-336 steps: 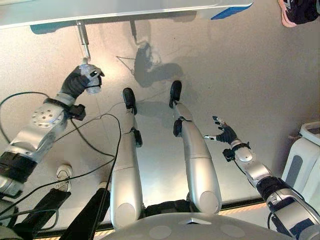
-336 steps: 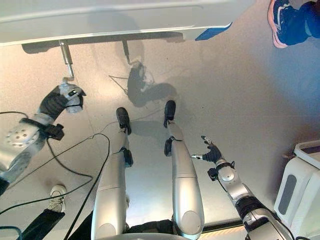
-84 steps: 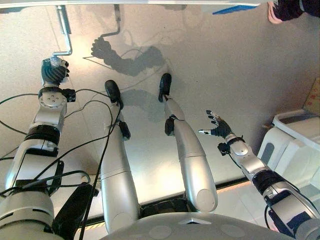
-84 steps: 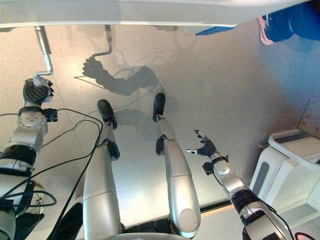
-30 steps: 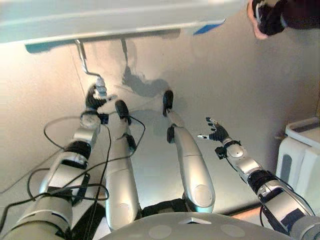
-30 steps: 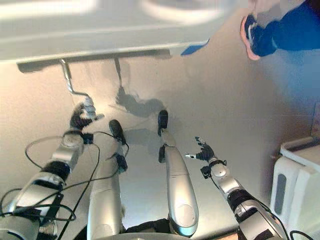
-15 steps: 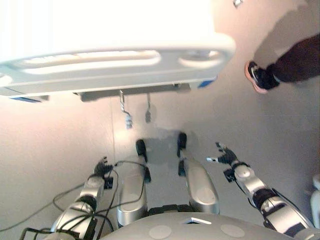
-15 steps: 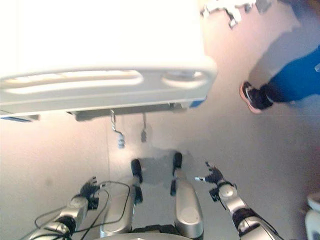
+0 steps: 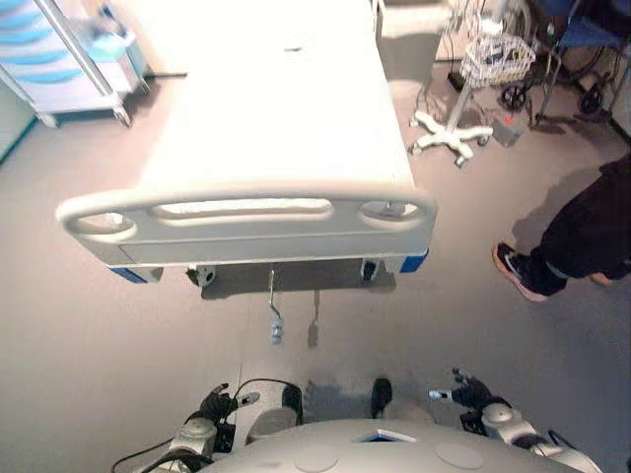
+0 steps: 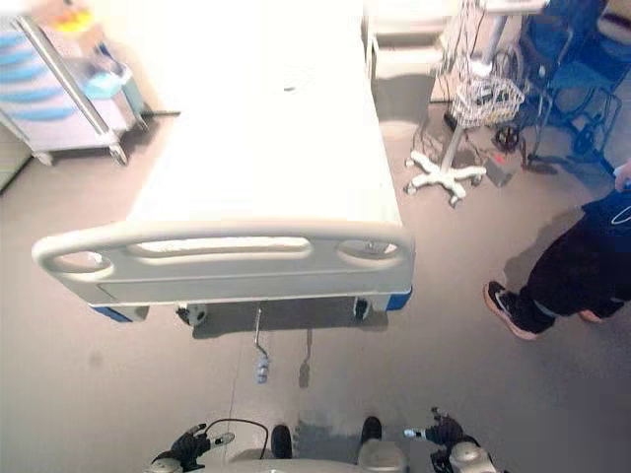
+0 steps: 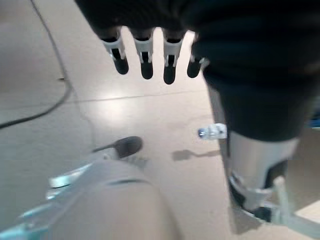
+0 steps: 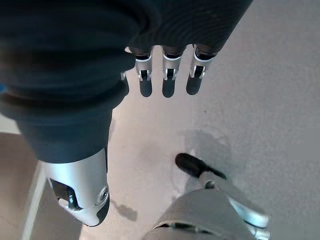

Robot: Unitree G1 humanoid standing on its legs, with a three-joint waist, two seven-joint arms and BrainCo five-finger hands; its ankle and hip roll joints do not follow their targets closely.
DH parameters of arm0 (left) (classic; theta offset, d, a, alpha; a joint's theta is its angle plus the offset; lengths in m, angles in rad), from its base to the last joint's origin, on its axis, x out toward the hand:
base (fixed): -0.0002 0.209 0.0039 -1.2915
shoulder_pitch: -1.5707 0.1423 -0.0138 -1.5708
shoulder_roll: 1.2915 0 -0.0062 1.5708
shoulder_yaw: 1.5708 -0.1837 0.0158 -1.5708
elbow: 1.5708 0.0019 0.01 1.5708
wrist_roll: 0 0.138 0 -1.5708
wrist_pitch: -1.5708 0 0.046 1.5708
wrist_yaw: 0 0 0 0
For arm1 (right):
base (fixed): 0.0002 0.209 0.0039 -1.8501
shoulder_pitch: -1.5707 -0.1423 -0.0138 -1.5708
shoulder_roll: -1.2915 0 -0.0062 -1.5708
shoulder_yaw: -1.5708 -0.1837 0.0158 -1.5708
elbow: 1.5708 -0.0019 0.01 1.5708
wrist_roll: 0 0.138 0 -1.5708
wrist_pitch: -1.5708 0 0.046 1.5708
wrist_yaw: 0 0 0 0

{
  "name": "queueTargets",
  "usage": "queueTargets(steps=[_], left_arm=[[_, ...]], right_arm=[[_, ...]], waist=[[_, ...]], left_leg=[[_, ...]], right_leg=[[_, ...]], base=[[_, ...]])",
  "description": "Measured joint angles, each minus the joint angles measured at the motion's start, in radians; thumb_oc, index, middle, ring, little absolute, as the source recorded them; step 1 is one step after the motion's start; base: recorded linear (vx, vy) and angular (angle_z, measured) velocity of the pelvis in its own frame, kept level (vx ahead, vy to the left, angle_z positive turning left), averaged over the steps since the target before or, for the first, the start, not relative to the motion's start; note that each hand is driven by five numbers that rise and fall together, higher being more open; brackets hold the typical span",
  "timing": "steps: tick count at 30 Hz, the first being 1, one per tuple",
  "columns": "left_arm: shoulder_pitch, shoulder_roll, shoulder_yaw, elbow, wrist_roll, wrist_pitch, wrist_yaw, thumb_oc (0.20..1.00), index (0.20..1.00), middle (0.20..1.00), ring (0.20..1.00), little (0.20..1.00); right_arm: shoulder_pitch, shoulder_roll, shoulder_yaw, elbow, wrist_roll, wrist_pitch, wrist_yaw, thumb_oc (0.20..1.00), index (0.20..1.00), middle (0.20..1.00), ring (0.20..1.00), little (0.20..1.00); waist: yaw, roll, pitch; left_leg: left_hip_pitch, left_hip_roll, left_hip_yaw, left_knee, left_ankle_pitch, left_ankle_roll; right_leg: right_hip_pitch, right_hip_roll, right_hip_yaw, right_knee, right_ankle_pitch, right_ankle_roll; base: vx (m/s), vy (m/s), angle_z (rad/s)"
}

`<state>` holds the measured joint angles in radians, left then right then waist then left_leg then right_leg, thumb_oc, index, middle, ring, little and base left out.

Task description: Raise the hospital bed

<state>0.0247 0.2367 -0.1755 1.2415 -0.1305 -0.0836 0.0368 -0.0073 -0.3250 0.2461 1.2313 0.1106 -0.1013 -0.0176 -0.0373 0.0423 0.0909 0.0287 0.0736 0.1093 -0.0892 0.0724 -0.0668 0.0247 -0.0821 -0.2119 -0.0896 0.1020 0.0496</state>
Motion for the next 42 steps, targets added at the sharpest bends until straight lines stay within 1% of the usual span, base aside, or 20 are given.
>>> queueTargets(steps=[1,3,4,5,8,21,24,34,38,42], left_arm=[[0.003,-0.002,0.000,0.002,0.000,0.000,0.000,1.000,1.000,1.000,1.000,1.000],[0.009,-0.007,-0.004,0.001,0.001,0.000,-0.004,1.000,1.000,1.000,1.000,1.000],[0.012,-0.006,-0.006,0.000,0.001,-0.001,-0.007,1.000,1.000,1.000,1.000,1.000],[0.014,-0.006,-0.012,0.000,0.003,-0.001,-0.007,1.000,1.000,1.000,1.000,1.000],[0.021,-0.015,-0.022,0.001,0.039,-0.001,-0.008,1.000,1.000,1.000,1.000,1.000],[0.031,-0.020,-0.022,0.001,0.039,-0.001,-0.009,1.000,1.000,1.000,1.000,1.000],[0.039,-0.022,-0.039,0.000,0.039,-0.001,-0.023,1.000,1.000,1.000,1.000,1.000],[0.043,-0.024,-0.040,0.006,0.040,-0.001,-0.025,1.000,1.000,1.000,1.000,1.000],[0.043,-0.024,-0.052,0.006,0.041,-0.001,-0.024,1.000,1.000,1.000,1.000,1.000],[0.043,-0.024,-0.060,0.008,0.041,-0.001,-0.025,1.000,1.000,1.000,1.000,1.000]], right_arm=[[0.003,0.003,-0.002,0.007,0.001,0.000,0.002,1.000,1.000,1.000,1.000,1.000],[0.026,0.006,-0.002,0.018,0.001,0.008,0.011,1.000,1.000,1.000,1.000,1.000],[0.033,0.007,-0.002,0.018,0.001,0.009,0.013,1.000,1.000,1.000,1.000,1.000],[0.034,0.008,-0.002,0.020,0.001,0.009,0.014,1.000,1.000,1.000,1.000,1.000],[0.039,0.010,-0.002,0.033,0.001,0.012,0.015,1.000,1.000,1.000,1.000,1.000],[0.052,0.011,-0.002,0.033,0.000,0.017,0.016,1.000,1.000,1.000,1.000,1.000],[0.055,0.012,-0.002,0.033,0.000,0.019,0.022,1.000,1.000,1.000,1.000,1.000],[0.058,0.016,-0.001,0.033,-0.001,0.019,0.028,1.000,1.000,1.000,1.000,1.000],[0.064,0.032,0.001,0.033,-0.001,0.019,0.028,1.000,1.000,1.000,1.000,1.000],[0.070,0.037,0.001,0.033,-0.002,0.019,0.030,1.000,1.000,1.000,1.000,1.000]], waist=[[-0.002,0.000,0.000],[-0.001,-0.006,-0.021],[-0.001,-0.002,-0.034],[-0.001,-0.005,-0.036],[-0.001,-0.009,-0.060],[-0.001,-0.006,-0.073],[-0.001,-0.009,-0.082],[-0.001,-0.012,-0.090],[-0.001,-0.018,-0.105],[-0.001,-0.016,-0.112]], left_leg=[[0.009,0.001,-0.002,-0.004,0.001,0.000],[0.023,0.005,-0.003,-0.004,-0.001,-0.003],[0.031,0.007,-0.003,-0.004,-0.003,-0.004],[0.033,0.008,-0.004,-0.004,-0.003,-0.005],[0.036,0.009,-0.005,-0.003,-0.003,-0.005],[0.036,0.010,-0.006,-0.003,-0.003,-0.005],[0.049,0.010,-0.009,-0.004,-0.006,-0.008],[0.048,0.014,-0.009,-0.004,-0.006,-0.008],[0.048,0.015,-0.009,-0.004,-0.007,-0.009],[0.048,0.015,-0.009,-0.004,-0.007,-0.009]], right_leg=[[0.009,0.001,-0.004,0.000,-0.001,-0.001],[0.025,0.005,-0.008,0.000,-0.008,-0.002],[0.033,0.007,-0.009,0.000,-0.011,-0.006],[0.037,0.008,-0.011,-0.001,-0.012,-0.006],[0.040,0.010,-0.013,0.000,-0.013,-0.005],[0.040,0.010,-0.013,0.000,-0.013,-0.005],[0.053,0.011,-0.015,-0.002,-0.017,-0.006],[0.053,0.013,-0.016,-0.002,-0.018,-0.007],[0.052,0.015,-0.016,-0.002,-0.019,-0.008],[0.052,0.015,-0.016,-0.001,-0.019,-0.008]], base=[[0.08,0.006,0.10],[0.08,0.007,0.08],[0.06,0.009,0.04],[0.04,0.008,0.05],[0.01,0.002,0.03],[0.02,0.000,0.00],[0.03,-0.004,0.01],[0.00,0.000,0.00],[0.00,0.000,0.00],[0.00,0.000,0.00]])
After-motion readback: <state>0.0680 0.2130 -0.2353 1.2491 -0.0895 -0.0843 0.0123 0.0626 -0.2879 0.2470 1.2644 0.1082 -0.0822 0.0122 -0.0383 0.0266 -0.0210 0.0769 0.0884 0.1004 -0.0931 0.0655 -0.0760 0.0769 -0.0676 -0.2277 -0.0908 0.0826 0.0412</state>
